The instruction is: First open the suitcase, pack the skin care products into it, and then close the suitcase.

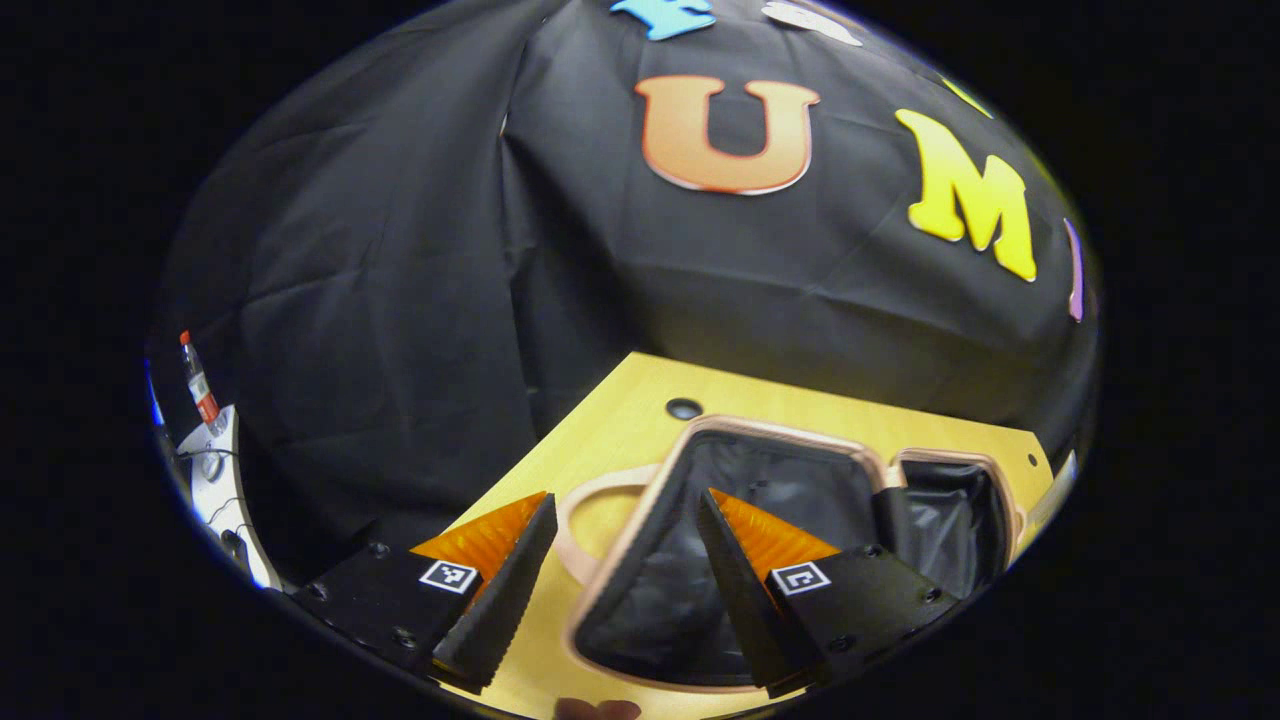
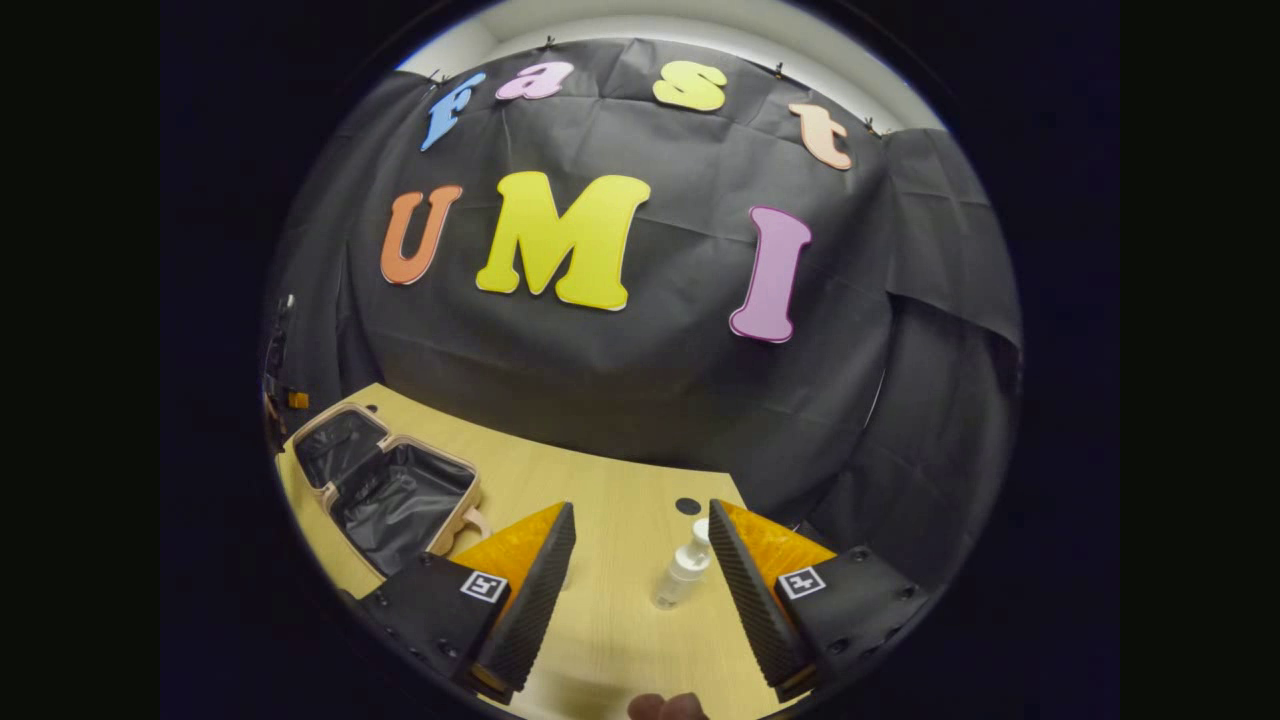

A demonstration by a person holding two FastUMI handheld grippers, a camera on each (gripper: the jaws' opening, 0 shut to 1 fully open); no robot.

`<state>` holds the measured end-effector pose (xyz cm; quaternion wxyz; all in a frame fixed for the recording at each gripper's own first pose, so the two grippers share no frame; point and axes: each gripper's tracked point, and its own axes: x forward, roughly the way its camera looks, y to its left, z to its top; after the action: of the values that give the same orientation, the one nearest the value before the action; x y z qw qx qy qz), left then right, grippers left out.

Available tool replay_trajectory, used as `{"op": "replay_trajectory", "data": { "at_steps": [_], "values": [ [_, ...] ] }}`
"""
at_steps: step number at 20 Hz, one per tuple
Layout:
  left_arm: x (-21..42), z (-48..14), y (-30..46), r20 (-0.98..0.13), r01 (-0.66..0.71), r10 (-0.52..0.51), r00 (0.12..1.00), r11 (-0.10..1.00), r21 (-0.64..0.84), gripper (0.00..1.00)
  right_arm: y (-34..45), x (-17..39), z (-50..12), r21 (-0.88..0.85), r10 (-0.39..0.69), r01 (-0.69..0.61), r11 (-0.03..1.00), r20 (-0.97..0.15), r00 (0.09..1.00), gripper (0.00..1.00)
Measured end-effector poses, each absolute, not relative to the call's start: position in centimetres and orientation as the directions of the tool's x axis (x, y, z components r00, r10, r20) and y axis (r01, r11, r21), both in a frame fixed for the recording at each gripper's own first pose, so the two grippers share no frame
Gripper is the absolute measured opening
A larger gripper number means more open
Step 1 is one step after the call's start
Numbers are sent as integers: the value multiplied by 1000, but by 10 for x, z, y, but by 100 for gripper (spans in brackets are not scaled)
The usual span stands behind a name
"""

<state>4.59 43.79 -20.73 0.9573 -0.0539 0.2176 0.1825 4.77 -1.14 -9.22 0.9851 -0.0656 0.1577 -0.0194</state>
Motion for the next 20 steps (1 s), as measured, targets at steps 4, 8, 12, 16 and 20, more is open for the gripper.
{"op": "replay_trajectory", "data": {
  "at_steps": [4, 8, 12, 16, 20],
  "values": [
    [41, -142, 329, -352, -274, 239, 905, 960, -54, 91, -42, 42, -90, -78, -59, 38, 996, -281, 958, 79],
    [33, -113, 197, -291, -133, 108, 951, 989, -68, 91, -73, 32, -102, -25, -57, 52, 998, -295, 954, 79],
    [30, -117, 83, -289, -17, -1, 957, 998, -62, 91, -98, 25, -111, -3, -55, 57, 998, -307, 950, 79],
    [32, -144, -8, -314, 92, -108, 943, 994, -66, 91, -119, 18, -121, -9, -54, 54, 998, -330, 942, 79],
    [50, -192, -66, -381, 176, -214, 900, 976, -131, 91, -135, 12, -133, -33, -40, 31, 999, -360, 932, 77]
  ]
}}
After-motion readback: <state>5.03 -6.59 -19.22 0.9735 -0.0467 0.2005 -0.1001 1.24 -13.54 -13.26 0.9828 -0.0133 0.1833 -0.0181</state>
